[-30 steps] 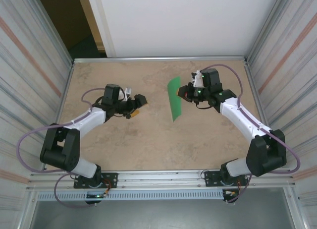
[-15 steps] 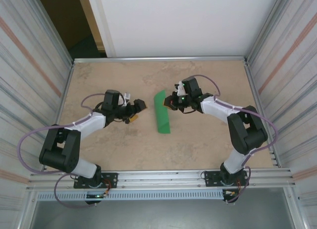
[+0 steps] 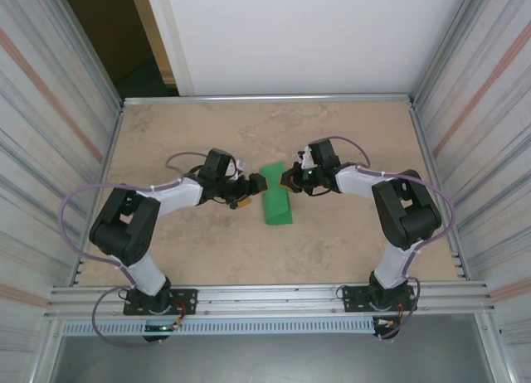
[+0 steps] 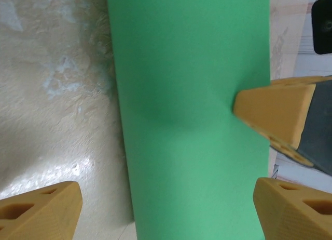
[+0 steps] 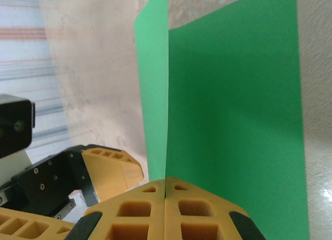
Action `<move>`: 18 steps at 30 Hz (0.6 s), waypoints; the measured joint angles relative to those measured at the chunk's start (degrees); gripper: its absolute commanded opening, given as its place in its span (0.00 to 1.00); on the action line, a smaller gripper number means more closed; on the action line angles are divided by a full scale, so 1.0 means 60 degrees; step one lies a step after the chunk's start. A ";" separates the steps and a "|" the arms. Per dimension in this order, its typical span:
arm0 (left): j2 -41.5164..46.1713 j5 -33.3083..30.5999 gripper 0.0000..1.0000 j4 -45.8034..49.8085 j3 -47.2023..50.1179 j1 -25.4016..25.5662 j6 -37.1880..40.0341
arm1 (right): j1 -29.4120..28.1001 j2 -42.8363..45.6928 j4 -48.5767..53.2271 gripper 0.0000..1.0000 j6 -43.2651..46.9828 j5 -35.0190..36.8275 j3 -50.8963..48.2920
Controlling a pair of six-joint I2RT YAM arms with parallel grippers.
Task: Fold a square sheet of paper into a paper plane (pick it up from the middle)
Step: First fold in half a square sheet of paper at the center of the table.
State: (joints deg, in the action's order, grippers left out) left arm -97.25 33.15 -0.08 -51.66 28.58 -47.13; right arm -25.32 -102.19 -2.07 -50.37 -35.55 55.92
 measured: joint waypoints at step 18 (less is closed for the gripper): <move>-0.1282 -0.0816 0.50 0.1246 -0.1151 0.0678 0.0321 | -0.0025 -0.0379 0.0044 0.00 0.0000 0.0426 0.0000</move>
State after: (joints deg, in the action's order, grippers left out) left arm -104.95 28.25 7.40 -58.57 32.64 -45.21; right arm -25.47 -104.47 -1.80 -50.37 -32.99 55.92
